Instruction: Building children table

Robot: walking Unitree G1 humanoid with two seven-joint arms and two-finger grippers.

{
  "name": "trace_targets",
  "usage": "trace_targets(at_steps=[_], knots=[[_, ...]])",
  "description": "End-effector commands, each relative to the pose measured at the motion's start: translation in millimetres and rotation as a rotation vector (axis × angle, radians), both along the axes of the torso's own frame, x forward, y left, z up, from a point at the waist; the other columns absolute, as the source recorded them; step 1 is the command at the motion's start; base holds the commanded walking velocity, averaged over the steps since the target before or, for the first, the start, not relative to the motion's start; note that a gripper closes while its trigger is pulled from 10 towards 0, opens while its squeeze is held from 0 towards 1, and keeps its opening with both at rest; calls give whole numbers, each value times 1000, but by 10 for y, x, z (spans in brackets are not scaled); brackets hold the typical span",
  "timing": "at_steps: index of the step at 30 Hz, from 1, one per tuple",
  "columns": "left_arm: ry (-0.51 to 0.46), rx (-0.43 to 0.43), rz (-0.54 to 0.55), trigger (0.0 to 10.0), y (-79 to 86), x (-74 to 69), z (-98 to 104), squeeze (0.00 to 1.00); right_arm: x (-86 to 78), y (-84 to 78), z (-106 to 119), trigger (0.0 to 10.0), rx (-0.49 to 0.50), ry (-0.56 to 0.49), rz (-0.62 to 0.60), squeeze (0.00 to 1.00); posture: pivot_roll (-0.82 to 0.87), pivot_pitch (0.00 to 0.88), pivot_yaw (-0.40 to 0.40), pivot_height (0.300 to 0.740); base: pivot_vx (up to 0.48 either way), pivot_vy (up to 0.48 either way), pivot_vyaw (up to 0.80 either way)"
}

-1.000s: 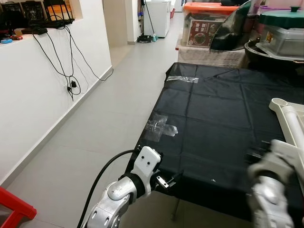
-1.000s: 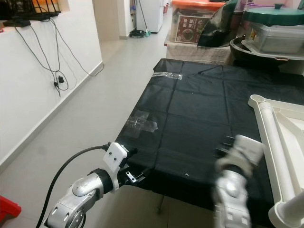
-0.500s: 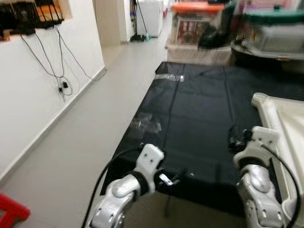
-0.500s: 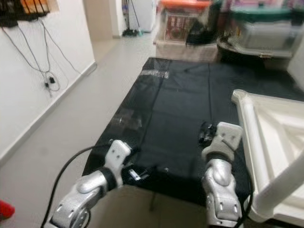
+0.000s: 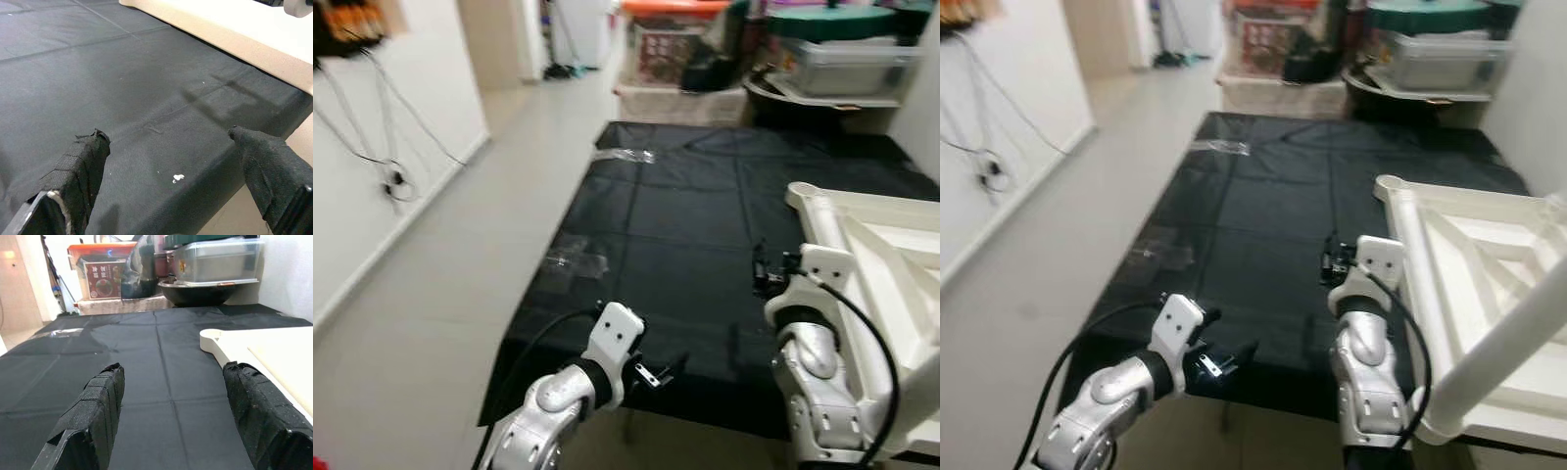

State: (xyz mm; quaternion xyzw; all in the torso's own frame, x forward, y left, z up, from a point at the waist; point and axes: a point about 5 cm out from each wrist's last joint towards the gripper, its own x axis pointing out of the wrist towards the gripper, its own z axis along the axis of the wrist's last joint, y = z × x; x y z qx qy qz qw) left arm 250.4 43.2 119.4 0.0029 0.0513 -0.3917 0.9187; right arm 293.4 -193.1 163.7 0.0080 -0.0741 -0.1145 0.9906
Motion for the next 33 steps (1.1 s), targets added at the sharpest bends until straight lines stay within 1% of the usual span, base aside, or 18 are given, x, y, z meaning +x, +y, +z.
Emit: trace_targets(at_steps=[1, 4, 7, 8, 9, 10, 12, 13, 15, 16, 18, 19, 21, 24, 27, 29, 30, 33], knots=[[16, 8, 4, 10000, 14, -14, -23, 0, 19, 25, -4, 10000, 7, 0, 3, 0, 117, 0, -53, 740, 0, 0, -788], [19, 7, 6, 10000, 11, -22, -22, 0, 54, 47, -26, 10000, 5, 40, 16, 0, 117, 0, -54, 740, 0, 0, -788], [20, 7, 7, 10000, 11, -24, -21, 0, 62, 50, -33, 10000, 4, 49, 18, 0, 117, 0, -54, 740, 0, 0, -788], [21, 7, 8, 10000, 12, -28, -23, 0, 92, 38, -89, 10000, 7, 103, 15, 0, 119, 0, -56, 740, 0, 0, -775], [21, 7, 8, 10000, 12, -28, -23, 0, 92, 38, -89, 10000, 7, 103, 15, 0, 119, 0, -56, 740, 0, 0, -775], [22, 7, 8, 10000, 14, -35, -23, 0, 124, 25, -138, 10000, 2, 152, 21, 0, 123, 0, -61, 740, 0, 0, -769], [22, 7, 8, 10000, 14, -35, -23, 0, 124, 25, -138, 10000, 2, 152, 21, 0, 123, 0, -61, 740, 0, 0, -769], [23, 7, 9, 10000, 17, -43, -24, 0, 154, 3, -176, 10000, -6, 194, 23, 0, 124, 0, -61, 740, 0, 0, -769], [25, 7, 11, 10000, 19, -52, -27, 0, 187, -35, -191, 10000, -11, 217, 14, 0, 126, 0, -64, 740, 0, 0, -769], [25, 8, 17, 10000, 25, -59, -26, 0, 211, -73, -166, 10000, -13, 212, 0, 0, 128, 0, -67, 740, 0, 0, -769], [25, 8, 17, 10000, 25, -59, -26, 0, 211, -73, -166, 10000, -13, 212, 0, 0, 128, 0, -67, 740, 0, 0, -769], [26, 8, 24, 10000, 38, -75, -32, 0, 245, -117, -119, 10000, 1, 194, -16, 0, 128, 0, -72, 740, 0, 0, -769], [26, 8, 24, 10000, 38, -75, -32, 0, 245, -117, -119, 10000, 1, 194, -16, 0, 128, 0, -72, 740, 0, 0, -769], [31, 8, 25, 10000, 41, -85, -34, 0, 308, -153, -67, 10000, 12, 194, -9, 0, 130, 0, -76, 740, 0, 0, 0], [32, 7, 25, 10000, 40, -89, -33, 0, 324, -163, -53, 10000, 19, 198, -7, 0, 131, 0, -77, 740, 0, 0, 0], [35, 6, 26, 10000, 40, -105, -24, 0, 410, -214, -28, 10000, 66, 244, 9, 0, 130, 0, -77, 740, 0, 0, 0], [35, 6, 26, 10000, 40, -105, -24, 0, 410, -214, -28, 10000, 66, 244, 9, 0, 130, 0, -77, 740, 0, 0, 0], [39, 3, 27, 10000, 41, -131, -9, 0, 499, -278, -22, 10000, 96, 304, 46, 0, 130, 0, -80, 740, 0, 0, 0]])
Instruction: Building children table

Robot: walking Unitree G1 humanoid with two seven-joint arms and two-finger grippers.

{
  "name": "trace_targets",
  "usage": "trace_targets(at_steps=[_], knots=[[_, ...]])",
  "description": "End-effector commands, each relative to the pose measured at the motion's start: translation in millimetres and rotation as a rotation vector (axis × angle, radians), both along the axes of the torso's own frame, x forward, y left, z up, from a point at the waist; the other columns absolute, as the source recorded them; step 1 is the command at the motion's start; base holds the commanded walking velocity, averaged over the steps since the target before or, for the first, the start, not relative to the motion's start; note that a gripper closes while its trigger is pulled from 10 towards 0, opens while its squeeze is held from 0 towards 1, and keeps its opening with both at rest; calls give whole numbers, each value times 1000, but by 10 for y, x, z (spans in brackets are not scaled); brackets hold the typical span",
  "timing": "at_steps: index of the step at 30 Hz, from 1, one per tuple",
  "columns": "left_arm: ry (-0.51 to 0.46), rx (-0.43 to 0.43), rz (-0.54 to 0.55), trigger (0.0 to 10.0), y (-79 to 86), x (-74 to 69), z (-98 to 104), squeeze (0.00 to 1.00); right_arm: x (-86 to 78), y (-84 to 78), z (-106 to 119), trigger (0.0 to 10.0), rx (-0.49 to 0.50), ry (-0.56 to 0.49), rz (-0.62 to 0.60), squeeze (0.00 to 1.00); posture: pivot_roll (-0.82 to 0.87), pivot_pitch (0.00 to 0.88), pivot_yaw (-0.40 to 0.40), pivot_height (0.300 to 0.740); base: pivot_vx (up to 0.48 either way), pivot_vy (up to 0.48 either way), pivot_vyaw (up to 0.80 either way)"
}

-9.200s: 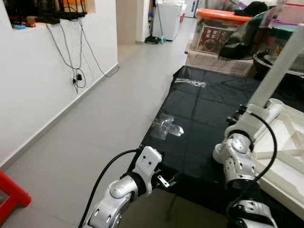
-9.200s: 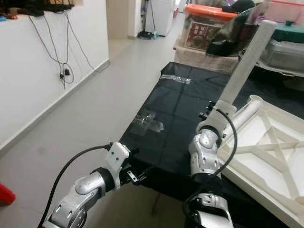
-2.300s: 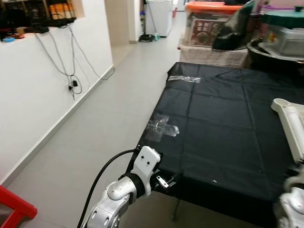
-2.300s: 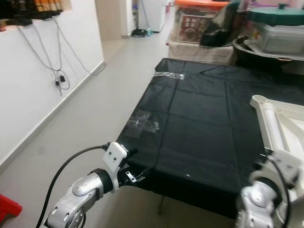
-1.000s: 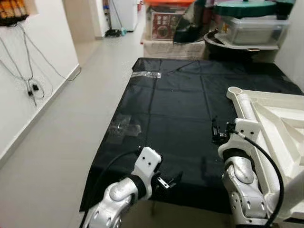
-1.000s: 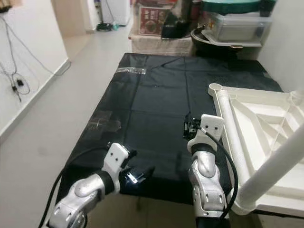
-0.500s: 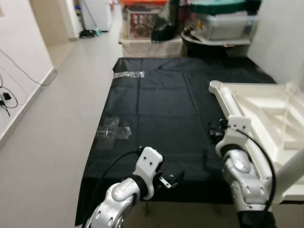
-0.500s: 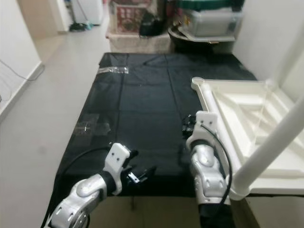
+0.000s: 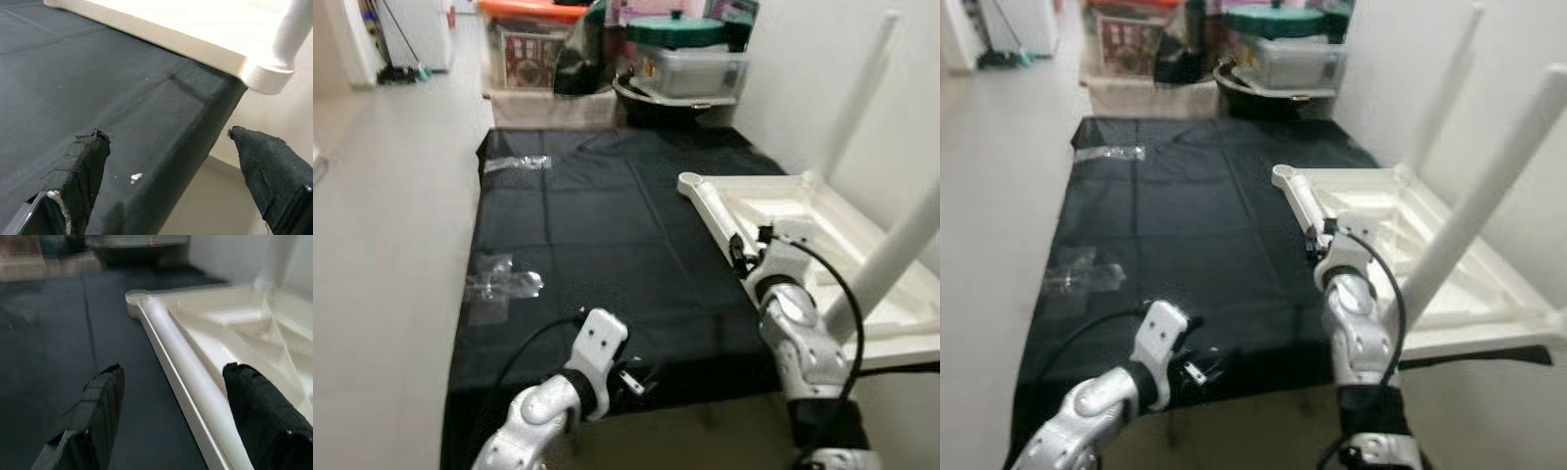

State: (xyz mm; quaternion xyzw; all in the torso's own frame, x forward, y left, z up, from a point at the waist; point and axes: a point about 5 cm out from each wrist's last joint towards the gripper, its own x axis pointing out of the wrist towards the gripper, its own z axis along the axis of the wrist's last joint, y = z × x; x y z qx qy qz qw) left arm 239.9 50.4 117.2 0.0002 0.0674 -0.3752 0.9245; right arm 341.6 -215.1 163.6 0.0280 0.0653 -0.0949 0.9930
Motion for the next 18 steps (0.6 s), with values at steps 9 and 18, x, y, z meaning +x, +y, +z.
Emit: trace_targets(at_steps=[9, 18], knots=[[20, -13, 3, 10000, -12, -167, 82, 0, 178, -328, -60, 10000, 9, 190, -5, 0, 144, 0, -101, 740, 0, 0, 0], [60, -15, 45, 10000, 74, -365, 139, 0, 199, -347, -180, 10000, 93, 346, 97, 0, 153, 16, -118, 740, 0, 0, 0]])
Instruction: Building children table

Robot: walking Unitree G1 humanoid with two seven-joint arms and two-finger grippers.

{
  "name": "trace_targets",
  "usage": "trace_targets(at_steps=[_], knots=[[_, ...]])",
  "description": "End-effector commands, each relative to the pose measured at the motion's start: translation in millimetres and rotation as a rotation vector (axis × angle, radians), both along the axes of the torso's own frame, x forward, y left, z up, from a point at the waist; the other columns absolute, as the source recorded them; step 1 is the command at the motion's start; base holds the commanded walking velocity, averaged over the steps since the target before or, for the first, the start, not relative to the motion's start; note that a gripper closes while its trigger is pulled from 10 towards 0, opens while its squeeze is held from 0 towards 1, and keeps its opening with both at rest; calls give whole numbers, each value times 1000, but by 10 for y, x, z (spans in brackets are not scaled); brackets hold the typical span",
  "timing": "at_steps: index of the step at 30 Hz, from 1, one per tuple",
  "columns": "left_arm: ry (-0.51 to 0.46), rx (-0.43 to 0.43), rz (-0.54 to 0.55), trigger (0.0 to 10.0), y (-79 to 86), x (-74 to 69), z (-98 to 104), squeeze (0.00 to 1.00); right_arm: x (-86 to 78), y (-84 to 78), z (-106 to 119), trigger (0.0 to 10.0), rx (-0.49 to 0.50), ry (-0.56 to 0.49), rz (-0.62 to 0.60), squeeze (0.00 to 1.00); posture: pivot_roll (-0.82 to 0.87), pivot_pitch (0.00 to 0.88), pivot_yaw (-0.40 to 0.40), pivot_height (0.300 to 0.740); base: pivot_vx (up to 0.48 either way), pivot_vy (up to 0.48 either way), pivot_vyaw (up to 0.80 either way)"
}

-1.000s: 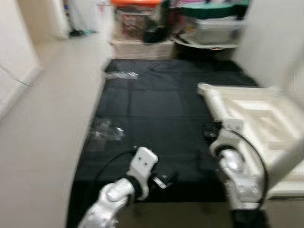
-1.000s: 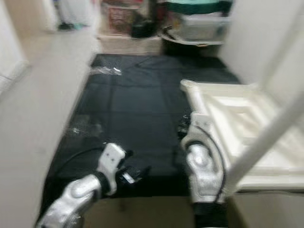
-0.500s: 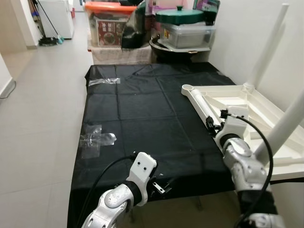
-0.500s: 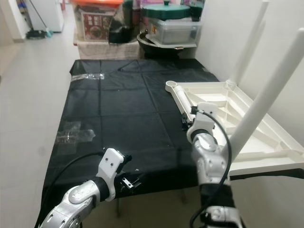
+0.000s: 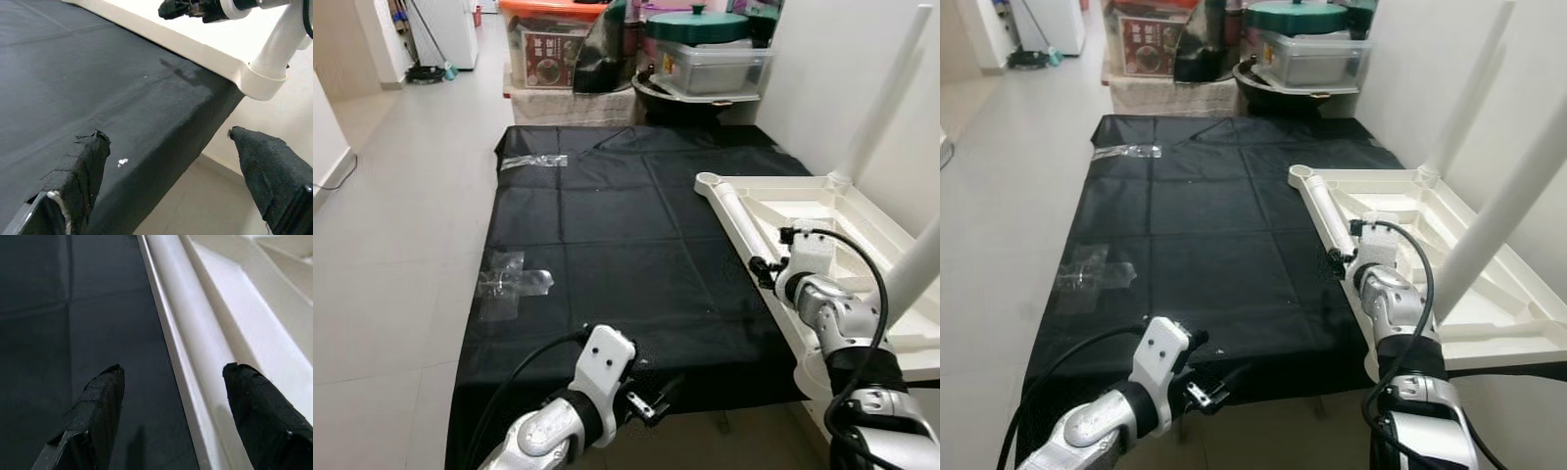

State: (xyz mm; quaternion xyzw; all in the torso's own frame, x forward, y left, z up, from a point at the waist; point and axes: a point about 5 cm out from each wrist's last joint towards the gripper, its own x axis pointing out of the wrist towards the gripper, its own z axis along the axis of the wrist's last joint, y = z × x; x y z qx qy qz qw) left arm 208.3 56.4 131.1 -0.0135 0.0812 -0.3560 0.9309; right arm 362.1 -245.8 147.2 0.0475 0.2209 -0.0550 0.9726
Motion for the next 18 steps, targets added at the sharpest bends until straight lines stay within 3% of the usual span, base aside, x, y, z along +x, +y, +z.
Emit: trace_targets(at_steps=[1, 18], knots=[[33, -4, 8, 10000, 23, -64, 2, 0, -7, -32, -36, 10000, 15, 57, 32, 0, 153, 16, -118, 740, 0, 0, 0], [62, -11, 27, 10000, 43, -170, 64, 0, -79, -108, -203, 10000, 19, 217, 100, 0, 142, 56, -126, 740, 0, 0, 0]])
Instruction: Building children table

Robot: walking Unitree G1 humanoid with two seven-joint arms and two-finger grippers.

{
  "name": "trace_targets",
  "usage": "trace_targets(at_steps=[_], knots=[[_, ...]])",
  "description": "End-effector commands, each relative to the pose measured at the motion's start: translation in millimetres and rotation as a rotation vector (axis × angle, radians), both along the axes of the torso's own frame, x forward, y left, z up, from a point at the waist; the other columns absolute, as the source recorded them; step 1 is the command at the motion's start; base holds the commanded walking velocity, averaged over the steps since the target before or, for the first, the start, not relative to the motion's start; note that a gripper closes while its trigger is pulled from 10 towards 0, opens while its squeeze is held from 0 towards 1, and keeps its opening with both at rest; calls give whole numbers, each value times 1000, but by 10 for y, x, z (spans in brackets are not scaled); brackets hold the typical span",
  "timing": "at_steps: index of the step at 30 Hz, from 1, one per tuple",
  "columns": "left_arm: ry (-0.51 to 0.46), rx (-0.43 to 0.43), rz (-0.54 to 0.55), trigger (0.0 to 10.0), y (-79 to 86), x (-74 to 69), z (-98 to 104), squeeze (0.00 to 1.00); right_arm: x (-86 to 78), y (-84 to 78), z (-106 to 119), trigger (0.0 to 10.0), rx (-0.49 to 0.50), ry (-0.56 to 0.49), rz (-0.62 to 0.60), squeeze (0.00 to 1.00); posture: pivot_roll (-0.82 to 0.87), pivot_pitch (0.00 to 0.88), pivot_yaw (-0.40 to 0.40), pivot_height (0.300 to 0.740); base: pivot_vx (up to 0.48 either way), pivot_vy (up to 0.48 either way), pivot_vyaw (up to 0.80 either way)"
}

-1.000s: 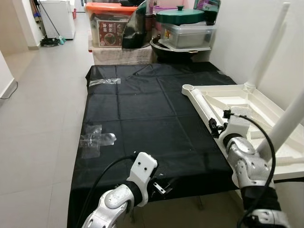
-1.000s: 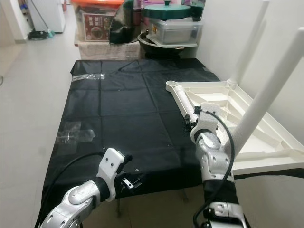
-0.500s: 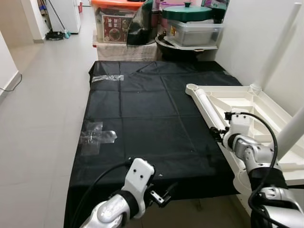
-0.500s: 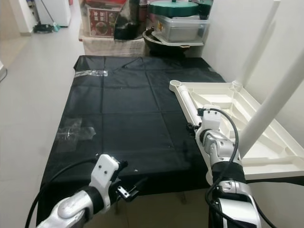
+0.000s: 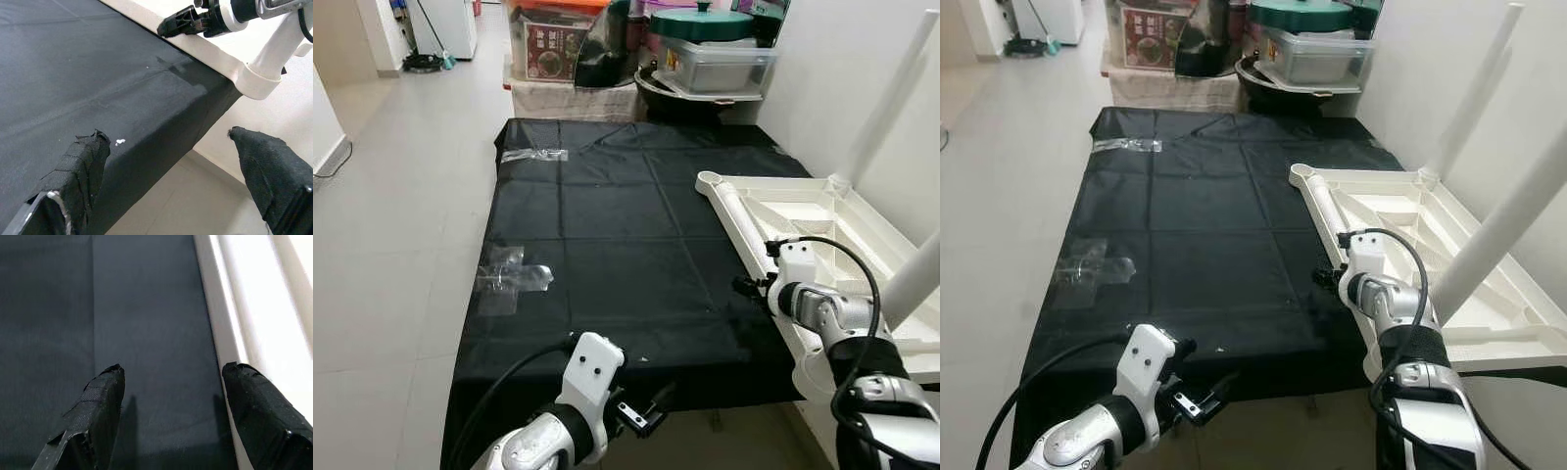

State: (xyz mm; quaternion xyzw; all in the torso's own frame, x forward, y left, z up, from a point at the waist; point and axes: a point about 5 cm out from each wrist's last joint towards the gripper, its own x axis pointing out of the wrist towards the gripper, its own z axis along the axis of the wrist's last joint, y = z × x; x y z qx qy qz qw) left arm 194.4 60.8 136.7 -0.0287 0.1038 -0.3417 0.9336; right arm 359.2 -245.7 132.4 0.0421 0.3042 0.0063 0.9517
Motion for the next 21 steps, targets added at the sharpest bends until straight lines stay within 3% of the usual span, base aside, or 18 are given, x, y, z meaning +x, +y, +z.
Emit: trace_targets(at_steps=[1, 9, 10, 21], knots=[[15, -1, -1, 10000, -1, -40, 12, 0, -91, -147, -153, 10000, -18, 109, -16, 0, 144, 55, -126, 740, 0, 0, 0], [24, -2, 5, 10000, 10, -43, 13, 0, -120, -187, -229, 10000, -34, 154, -7, 0, 146, 57, -128, 740, 0, 0, 0], [26, -2, 6, 10000, 11, -46, 14, 0, -117, -190, -230, 0, -47, 151, 16, 0, 146, 57, -128, 740, 0, 0, 0], [33, 4, 11, 10000, 17, -50, 19, 0, -18, -126, -61, 0, -83, 55, 181, 0, 147, 55, -124, 740, 0, 0, 0]])
